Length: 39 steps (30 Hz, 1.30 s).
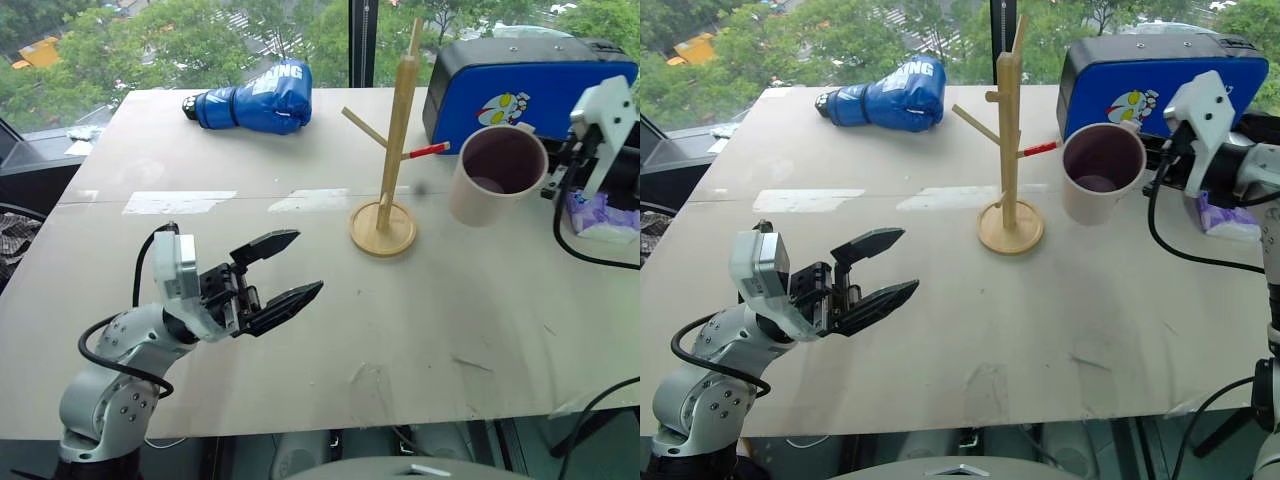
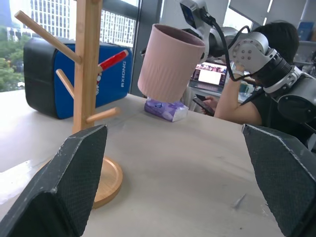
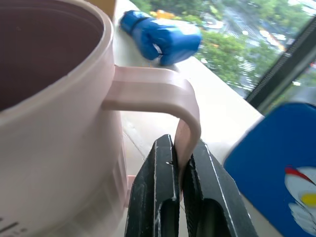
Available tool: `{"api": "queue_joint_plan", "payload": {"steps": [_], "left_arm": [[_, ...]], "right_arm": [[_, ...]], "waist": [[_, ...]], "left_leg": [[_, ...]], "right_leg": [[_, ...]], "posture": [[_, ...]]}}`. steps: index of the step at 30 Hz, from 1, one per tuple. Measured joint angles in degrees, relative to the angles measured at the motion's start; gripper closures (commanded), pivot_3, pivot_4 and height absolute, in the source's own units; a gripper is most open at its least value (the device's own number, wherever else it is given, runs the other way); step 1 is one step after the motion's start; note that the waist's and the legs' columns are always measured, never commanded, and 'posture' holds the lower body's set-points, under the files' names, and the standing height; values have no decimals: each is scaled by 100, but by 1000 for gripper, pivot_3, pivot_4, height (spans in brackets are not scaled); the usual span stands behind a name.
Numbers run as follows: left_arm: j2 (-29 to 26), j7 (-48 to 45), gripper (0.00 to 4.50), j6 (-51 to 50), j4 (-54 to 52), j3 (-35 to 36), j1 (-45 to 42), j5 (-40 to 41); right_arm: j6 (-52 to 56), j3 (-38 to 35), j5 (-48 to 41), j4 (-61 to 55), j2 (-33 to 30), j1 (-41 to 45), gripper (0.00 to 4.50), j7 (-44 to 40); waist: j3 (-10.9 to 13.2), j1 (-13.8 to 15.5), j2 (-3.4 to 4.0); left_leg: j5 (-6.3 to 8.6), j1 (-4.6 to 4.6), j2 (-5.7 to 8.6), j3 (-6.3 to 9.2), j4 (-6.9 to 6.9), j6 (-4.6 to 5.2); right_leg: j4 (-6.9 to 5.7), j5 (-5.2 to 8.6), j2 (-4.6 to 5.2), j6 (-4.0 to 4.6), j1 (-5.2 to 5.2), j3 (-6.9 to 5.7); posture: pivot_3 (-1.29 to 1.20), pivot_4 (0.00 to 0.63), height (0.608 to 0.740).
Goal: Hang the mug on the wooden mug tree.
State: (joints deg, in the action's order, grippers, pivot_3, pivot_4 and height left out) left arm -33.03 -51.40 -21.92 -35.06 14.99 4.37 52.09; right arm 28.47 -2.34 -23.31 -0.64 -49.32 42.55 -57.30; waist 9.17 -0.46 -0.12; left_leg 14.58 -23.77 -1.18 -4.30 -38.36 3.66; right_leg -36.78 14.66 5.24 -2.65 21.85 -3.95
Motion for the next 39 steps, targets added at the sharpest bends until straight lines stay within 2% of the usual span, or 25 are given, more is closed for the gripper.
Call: {"api": "queue_joint_plan", "payload": {"steps": [2, 9, 18, 21, 25, 26, 30, 33, 38, 39], "left_arm": [[-4, 293, 0, -99, -416, -68, 14, 123], [-3, 643, 0, -72, -903, 110, 512, 377], [75, 178, 0, 398, -262, 495, 706, 290], [74, -9, 0, 499, -78, 503, 702, 209], [68, -238, 0, 603, 78, 527, 700, 206], [68, -298, 0, 619, 97, 535, 704, 206], [69, -481, 0, 661, 117, 566, 865, 195], [70, -515, 0, 688, 156, 543, 971, 95], [-17, -590, 0, 685, 289, 463, 1081, -108], [-65, -583, 0, 676, 397, 391, 1004, -265]], "right_arm": [[-172, 434, 263, 580, 222, 672, 4457, -215], [-814, 942, 768, 1843, 560, 1443, 4457, -835], [-1582, 1454, 1461, 3338, 1381, 2430, 4457, -1320], [-1990, 1565, 1688, 3853, 1615, 2492, 3601, -1385], [-2295, 1549, 1872, 4179, 1611, 2505, 1804, -1330], [-2325, 1489, 1871, 4126, 1549, 2486, 1804, -1281], [-2087, 999, 1679, 3225, 903, 1931, 1804, -1245], [-1506, 447, 1356, 2185, 434, 985, 1804, -1133], [-799, -425, 940, 722, 112, -385, 1804, -657], [-612, -810, 807, 243, 74, -919, 1804, -451]], "waist": [[3, -23, 1], [5, -22, 3], [5, -37, 3], [5, -20, 4], [7, -23, 6], [7, -25, 6], [6, 8, 4], [6, -1, 4], [6, -22, 6], [4, -13, 7]], "left_leg": [[0, -1, 2, -4, 2, 0], [0, -1, 2, -3, 4, 0], [-1, 3, 1, -11, 3, -1], [0, -3, 2, -11, 3, -1], [0, -5, 7, -14, 5, -1], [0, -5, 7, -15, 5, -1], [0, -7, 6, -5, 6, -1], [0, -5, 6, -4, 5, -2], [0, 3, -1, -4, 5, -2], [0, 4, -2, -5, 8, -2]], "right_leg": [[2, 0, 2, 0, 4, 4], [0, 0, -2, 1, 4, -2], [-5, 0, -28, 1, 8, -4], [-4, 0, -28, 1, 11, -7], [-2, 0, -23, 0, 14, -9], [-3, 0, -22, 0, 15, -9], [3, 0, -10, 1, 9, -12], [0, 0, 8, 0, 7, -14], [-6, 0, 6, 0, 4, -15], [-6, 0, 5, 0, 4, -13]], "posture": [[0, 150, 731], [0, 150, 731], [0, 150, 731], [0, 150, 731], [0, 150, 731], [0, 150, 731], [0, 150, 731], [0, 150, 731], [0, 150, 731], [0, 150, 731]]}}
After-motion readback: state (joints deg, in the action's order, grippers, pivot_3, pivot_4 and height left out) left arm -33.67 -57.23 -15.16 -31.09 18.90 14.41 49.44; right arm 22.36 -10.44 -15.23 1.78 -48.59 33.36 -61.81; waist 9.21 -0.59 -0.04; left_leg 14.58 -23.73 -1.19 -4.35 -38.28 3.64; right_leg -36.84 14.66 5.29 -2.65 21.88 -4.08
